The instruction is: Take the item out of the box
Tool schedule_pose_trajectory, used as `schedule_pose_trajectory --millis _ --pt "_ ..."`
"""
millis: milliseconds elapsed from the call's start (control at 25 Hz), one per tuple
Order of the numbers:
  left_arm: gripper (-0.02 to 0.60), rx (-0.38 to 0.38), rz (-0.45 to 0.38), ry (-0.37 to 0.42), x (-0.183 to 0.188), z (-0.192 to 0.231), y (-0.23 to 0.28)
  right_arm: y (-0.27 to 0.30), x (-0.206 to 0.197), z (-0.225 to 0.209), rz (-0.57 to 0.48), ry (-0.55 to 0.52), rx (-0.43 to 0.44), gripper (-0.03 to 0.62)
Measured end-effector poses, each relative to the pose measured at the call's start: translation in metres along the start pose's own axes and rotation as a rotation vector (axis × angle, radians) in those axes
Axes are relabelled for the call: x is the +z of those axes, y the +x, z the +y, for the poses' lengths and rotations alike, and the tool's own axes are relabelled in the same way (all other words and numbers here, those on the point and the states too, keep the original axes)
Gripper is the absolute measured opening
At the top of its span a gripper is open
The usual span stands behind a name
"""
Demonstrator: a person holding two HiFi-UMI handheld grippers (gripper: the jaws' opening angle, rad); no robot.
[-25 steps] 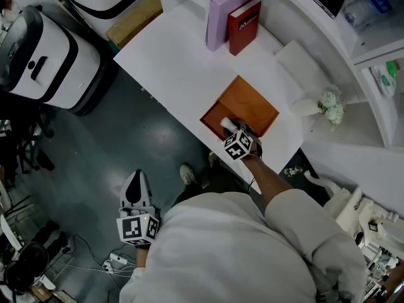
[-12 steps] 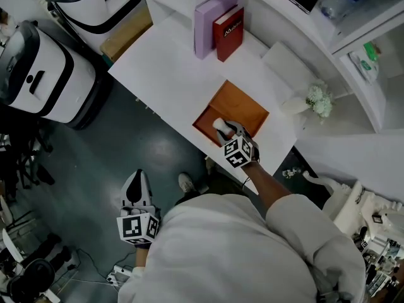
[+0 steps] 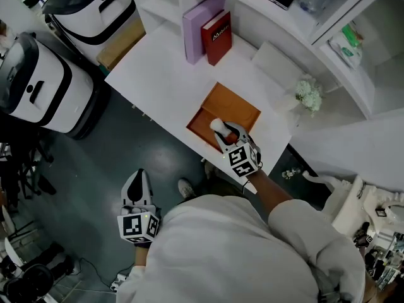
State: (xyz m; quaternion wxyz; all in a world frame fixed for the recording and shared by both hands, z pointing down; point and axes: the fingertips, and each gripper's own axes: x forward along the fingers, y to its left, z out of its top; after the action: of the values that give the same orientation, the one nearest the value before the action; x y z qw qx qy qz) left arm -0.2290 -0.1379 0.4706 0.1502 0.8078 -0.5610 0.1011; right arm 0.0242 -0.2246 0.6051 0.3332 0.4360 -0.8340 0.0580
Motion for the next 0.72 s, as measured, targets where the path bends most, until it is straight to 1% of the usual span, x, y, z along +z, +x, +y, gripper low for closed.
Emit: schedule_pose_trajectory --millis 480,720 --pt "0.008 -0.03 -0.01 0.021 0.004 -0.019 -0.002 -0.052 0.039 -0.007 -0.153 0.015 -0.026 0.181" --pt "0.008 -0.047 -0.013 0.031 0.006 -0.026 0.002 -0.075 0.064 -0.008 -0.266 0.028 -0.023 0.181"
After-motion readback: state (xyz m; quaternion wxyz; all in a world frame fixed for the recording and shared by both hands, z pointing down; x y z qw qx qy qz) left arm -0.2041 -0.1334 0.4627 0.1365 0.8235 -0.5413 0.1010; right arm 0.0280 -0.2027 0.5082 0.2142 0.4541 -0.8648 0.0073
